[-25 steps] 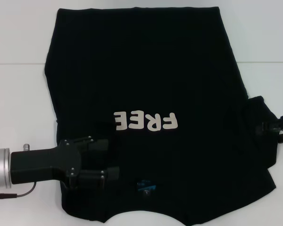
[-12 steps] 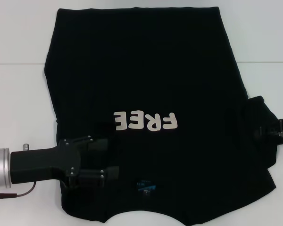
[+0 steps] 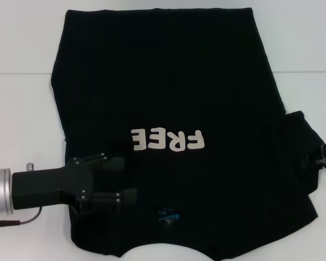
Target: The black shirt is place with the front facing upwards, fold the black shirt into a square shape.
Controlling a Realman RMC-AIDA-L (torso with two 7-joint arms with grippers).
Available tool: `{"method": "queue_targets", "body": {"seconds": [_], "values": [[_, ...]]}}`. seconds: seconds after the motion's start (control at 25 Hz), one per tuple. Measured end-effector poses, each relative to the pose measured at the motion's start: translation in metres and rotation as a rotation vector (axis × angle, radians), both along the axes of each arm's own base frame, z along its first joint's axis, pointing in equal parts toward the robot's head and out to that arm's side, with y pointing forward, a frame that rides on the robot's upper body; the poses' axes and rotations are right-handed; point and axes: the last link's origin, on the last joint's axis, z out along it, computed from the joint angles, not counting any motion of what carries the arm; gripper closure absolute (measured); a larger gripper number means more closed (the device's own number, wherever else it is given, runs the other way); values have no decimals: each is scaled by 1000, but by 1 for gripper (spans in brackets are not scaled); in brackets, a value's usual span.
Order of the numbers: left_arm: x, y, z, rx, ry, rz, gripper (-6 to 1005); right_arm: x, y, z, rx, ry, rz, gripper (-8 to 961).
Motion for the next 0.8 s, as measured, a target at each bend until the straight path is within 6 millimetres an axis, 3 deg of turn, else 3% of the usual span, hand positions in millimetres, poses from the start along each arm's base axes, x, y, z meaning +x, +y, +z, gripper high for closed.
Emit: {"method": "queue_targets", "body": {"seconds": [0.32,0.64,0.8], "values": [[0,0,0,13,-4,-5,82,-3,2,-1,-16,-14,24,727],[1,0,-1,16,-14,-1,82,0,2,8,14,-9,18,908],[1,-1,-1,14,-16,0,81,3,4,22,63,-3,23,917]]}}
